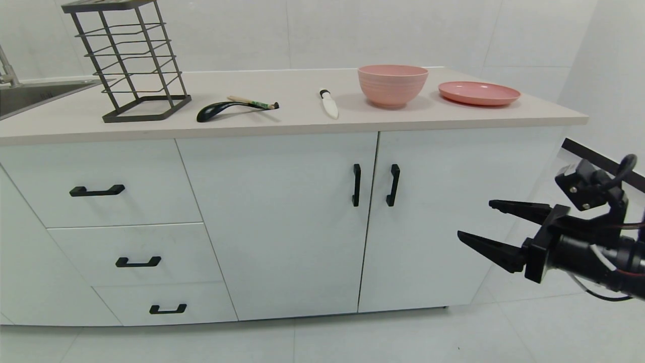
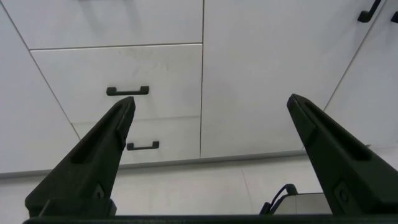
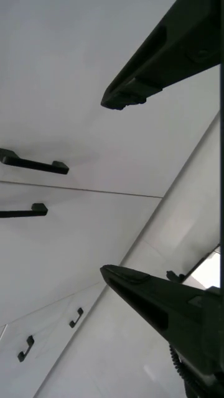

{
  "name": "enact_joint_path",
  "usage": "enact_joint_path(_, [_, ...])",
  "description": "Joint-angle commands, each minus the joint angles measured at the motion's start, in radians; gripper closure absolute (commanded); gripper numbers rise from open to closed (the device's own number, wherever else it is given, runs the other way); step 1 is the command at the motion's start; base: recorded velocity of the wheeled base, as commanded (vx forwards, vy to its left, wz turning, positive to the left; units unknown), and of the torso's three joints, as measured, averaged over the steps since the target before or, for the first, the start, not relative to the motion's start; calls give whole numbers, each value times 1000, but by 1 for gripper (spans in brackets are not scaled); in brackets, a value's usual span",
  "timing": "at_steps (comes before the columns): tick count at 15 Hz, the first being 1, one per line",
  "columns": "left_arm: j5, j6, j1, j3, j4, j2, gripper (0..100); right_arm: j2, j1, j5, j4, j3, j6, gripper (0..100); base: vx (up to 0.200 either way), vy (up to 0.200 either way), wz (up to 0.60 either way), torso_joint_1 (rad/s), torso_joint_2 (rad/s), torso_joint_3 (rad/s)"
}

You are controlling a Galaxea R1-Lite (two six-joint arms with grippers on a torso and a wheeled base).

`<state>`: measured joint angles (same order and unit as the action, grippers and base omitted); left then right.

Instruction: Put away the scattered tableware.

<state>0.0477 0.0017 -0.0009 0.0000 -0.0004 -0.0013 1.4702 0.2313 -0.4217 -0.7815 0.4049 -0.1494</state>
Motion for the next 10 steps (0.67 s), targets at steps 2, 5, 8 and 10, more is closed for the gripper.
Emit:
enact_joint_path(2, [0,0,-1,0,-1,1,0,167,2,-54,-117,23,-3,0,0,0,0,0,0,0])
enact_joint_path(5, [0,0,-1,0,0,1,0,254,2,-129,-200,37,-6,0,0,0,0,0,0,0])
enact_joint_path(8, [0,-5,-1,0,-1,1,0,321,2,-186,-232,61,-68,0,0,0,0,0,0,0])
enact_joint_path(10, [4,-2,-1,0,-1,1,0,338,26,-232,-282,74,-73,0,0,0,0,0,0,0])
